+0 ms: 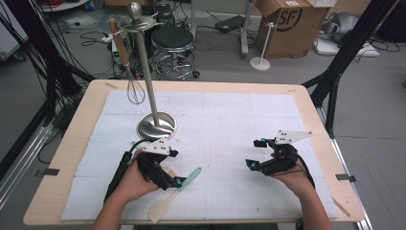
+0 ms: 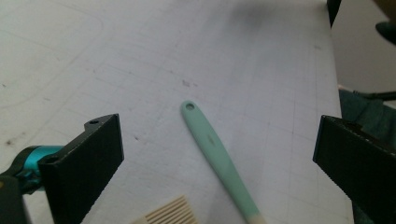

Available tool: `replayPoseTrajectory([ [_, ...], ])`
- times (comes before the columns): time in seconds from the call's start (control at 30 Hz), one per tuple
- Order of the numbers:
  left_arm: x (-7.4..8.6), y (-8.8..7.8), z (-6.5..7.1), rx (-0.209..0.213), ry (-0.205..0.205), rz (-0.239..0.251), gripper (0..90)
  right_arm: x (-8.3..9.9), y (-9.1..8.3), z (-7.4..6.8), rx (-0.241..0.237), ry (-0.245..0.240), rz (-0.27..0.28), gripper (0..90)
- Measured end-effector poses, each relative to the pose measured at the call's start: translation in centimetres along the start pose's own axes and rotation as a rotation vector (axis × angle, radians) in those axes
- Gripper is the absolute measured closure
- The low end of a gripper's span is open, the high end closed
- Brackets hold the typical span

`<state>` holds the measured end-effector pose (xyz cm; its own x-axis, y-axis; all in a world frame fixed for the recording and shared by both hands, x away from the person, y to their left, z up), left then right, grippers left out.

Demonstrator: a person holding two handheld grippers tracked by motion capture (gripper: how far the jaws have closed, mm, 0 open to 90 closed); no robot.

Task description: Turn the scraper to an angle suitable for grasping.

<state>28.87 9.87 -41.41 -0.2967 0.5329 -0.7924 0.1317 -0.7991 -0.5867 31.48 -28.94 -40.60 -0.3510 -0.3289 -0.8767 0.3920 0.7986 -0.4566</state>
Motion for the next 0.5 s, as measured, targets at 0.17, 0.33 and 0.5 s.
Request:
replayPoseTrajectory([
  [0.17,0.9,1.2,0.6,0.003,0.025,-0.06,8.3,0.0,0.1,-0.1,0.0,0.0,-0.007,11.0],
  [0.33,1.4,2.0,1.1,0.02,0.036,-0.107,16.7,0.0,0.1,-0.1,0.0,0.0,-0.009,11.1],
  [0.5,1.9,2.7,1.6,0.036,0.033,-0.162,35.0,0.0,0.1,-0.1,0.001,0.002,-0.008,11.0],
])
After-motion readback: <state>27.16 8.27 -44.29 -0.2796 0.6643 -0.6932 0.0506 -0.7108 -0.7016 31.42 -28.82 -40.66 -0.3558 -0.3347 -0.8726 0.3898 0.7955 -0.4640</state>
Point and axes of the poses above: each handheld gripper's, and its own axes: y roughly forward along the jaws, x roughly out of its underside, z roughly to its right, the point moved 1 cm from there along y, roughly forward along the jaws, and after that the axes turned 3 degrees about x, right-handed, at the moved point
